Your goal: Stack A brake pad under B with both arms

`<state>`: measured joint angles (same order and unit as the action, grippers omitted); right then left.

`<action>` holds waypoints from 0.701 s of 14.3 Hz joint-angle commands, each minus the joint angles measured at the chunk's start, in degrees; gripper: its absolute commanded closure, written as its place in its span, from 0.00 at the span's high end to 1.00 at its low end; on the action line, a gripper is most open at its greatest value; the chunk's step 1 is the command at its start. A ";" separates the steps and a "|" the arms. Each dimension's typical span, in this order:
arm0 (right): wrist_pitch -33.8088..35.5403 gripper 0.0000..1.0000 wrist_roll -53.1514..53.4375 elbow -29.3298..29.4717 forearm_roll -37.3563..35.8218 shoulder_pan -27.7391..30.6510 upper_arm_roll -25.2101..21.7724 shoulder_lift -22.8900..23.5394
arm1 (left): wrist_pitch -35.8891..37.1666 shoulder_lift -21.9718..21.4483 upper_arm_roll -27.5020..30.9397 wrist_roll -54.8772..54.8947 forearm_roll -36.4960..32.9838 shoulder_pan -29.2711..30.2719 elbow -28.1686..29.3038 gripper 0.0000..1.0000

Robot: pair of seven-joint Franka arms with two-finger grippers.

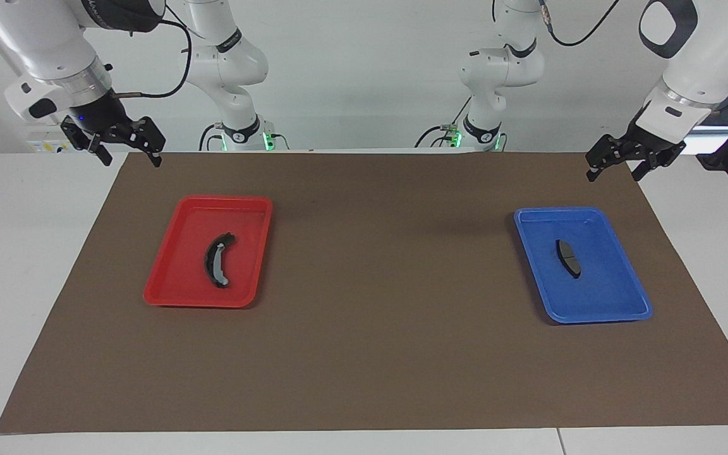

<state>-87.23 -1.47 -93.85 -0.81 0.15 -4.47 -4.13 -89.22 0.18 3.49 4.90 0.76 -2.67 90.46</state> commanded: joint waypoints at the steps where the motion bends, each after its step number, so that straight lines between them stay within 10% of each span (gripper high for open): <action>1: -0.40 1.00 -0.46 0.69 0.89 0.29 0.25 0.44 | -1.57 -1.58 0.29 -0.24 -1.03 -0.58 1.83 1.00; 10: -0.31 1.00 0.07 -0.46 0.90 0.29 0.25 -0.18 | -3.15 -1.23 0.29 0.64 -0.94 -0.41 1.21 1.00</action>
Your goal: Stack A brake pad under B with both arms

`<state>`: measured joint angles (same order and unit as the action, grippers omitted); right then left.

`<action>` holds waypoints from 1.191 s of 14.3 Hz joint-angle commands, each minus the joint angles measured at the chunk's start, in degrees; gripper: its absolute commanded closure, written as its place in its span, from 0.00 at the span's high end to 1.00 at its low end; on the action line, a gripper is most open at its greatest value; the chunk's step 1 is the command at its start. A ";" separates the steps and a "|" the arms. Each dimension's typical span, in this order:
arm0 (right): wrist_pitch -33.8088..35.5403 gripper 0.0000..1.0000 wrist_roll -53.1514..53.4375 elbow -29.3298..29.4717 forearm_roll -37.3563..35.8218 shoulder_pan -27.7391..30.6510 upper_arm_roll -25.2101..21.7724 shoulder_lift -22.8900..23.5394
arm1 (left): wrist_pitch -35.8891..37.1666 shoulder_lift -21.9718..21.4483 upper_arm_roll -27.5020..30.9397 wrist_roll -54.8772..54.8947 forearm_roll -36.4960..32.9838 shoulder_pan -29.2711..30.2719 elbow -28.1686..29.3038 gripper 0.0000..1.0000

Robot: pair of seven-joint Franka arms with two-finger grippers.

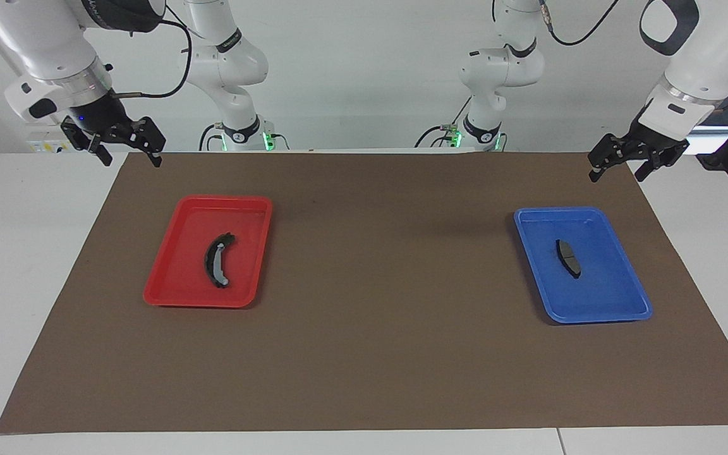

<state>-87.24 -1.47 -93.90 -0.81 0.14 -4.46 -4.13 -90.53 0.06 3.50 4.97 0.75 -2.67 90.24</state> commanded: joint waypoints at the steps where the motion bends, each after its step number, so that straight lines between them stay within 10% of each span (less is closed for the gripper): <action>1: -0.21 1.00 0.16 -0.84 0.81 0.30 0.25 -0.35 | -2.80 -1.29 0.28 0.83 -0.93 -0.23 2.04 1.00; 8: -18.19 1.00 0.16 -19.18 2.12 -0.48 0.77 -2.38 | -15.87 -1.38 0.37 1.45 -0.93 0.82 13.45 1.00; 17: -45.91 1.00 0.24 -34.06 3.09 -2.77 0.69 11.24 | -36.45 10.30 0.28 3.38 -0.84 4.86 24.45 1.00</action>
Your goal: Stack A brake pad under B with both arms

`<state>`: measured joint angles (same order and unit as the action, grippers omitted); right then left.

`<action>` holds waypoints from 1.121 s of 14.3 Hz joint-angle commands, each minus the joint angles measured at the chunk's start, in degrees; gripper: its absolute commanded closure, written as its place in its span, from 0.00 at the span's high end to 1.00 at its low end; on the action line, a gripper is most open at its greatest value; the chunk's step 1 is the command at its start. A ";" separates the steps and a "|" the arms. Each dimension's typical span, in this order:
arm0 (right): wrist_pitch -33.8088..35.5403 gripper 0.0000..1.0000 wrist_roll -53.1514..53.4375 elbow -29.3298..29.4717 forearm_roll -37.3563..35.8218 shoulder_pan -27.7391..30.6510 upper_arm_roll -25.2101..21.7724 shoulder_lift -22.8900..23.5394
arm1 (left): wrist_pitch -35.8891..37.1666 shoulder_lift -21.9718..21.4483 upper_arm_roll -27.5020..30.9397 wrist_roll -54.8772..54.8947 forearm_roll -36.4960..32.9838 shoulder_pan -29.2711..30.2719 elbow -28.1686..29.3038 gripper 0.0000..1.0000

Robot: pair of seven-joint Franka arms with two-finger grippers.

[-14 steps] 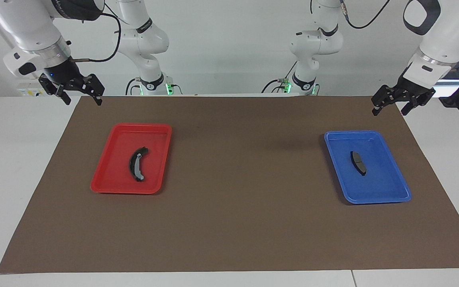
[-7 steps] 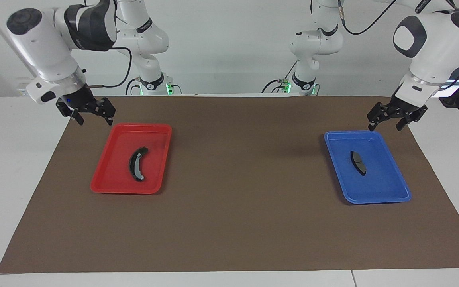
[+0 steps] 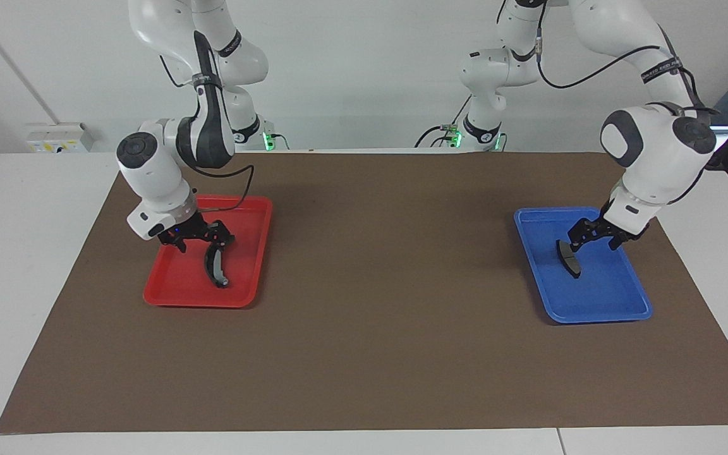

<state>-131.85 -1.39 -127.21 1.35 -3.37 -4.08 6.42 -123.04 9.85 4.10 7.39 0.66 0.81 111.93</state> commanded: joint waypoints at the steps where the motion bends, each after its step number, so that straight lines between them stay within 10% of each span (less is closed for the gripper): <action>1: -2.00 1.00 0.16 -0.67 0.94 0.65 0.30 1.48 | -5.18 1.04 -0.32 0.96 -0.74 1.39 3.55 1.00; 9: -3.24 0.79 0.08 -0.67 1.03 0.21 0.30 2.90 | -13.18 0.26 -0.23 0.96 -0.66 2.18 12.61 0.97; 16: -1.14 0.07 -0.10 0.90 1.03 -0.23 0.30 2.99 | -15.56 -0.53 -0.23 0.78 -0.66 2.18 14.99 0.77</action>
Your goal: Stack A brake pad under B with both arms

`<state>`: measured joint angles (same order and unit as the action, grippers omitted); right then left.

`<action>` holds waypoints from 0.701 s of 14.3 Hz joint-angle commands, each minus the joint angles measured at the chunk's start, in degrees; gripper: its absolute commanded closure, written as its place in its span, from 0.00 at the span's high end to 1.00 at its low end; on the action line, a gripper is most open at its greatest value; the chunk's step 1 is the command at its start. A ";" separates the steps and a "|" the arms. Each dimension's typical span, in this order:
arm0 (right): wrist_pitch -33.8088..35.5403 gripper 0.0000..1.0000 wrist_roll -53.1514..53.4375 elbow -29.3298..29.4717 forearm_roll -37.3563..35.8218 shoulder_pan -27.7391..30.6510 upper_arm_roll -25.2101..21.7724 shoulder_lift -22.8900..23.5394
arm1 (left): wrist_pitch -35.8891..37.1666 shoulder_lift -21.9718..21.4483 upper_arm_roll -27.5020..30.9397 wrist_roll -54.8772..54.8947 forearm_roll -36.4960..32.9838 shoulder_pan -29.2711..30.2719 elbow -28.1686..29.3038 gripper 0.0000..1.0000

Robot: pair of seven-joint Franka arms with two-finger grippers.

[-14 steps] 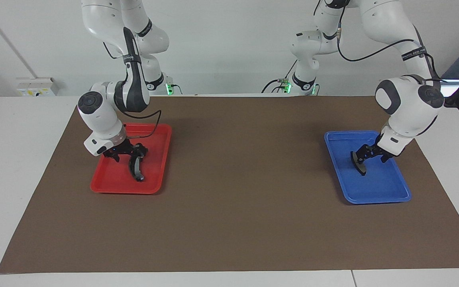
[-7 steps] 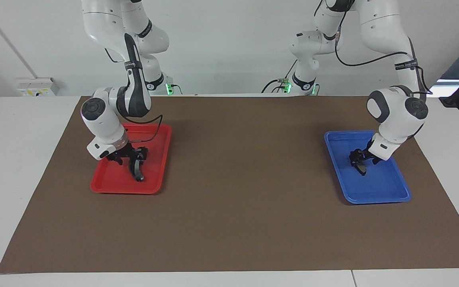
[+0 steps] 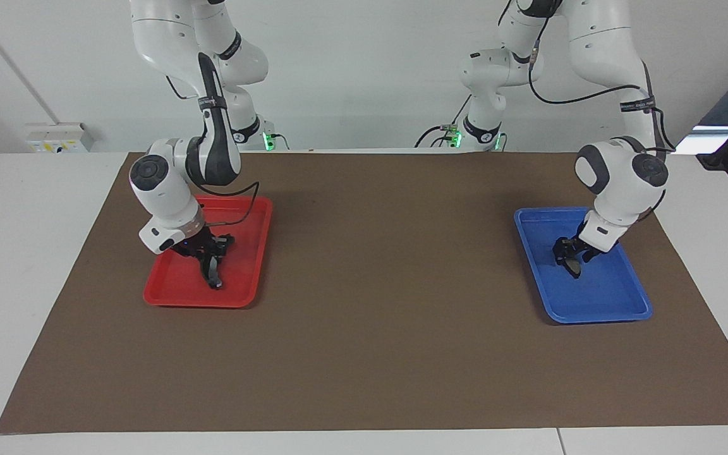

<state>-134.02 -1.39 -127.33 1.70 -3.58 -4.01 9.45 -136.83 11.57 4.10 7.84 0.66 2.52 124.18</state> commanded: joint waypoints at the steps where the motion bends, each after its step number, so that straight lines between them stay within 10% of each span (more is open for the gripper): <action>1: 3.83 0.07 -0.28 2.94 0.67 -0.02 0.23 -0.05 | -1.77 -2.34 -0.24 0.34 -0.66 0.56 2.73 0.77; 10: 43.75 0.07 -0.37 31.70 0.67 -0.11 0.23 -4.96 | -0.45 -2.43 -0.15 -0.28 -0.66 0.56 2.20 0.50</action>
<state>-93.36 -1.42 -98.43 1.71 -3.83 -3.94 4.45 -137.00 10.73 4.10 7.82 0.66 2.53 124.87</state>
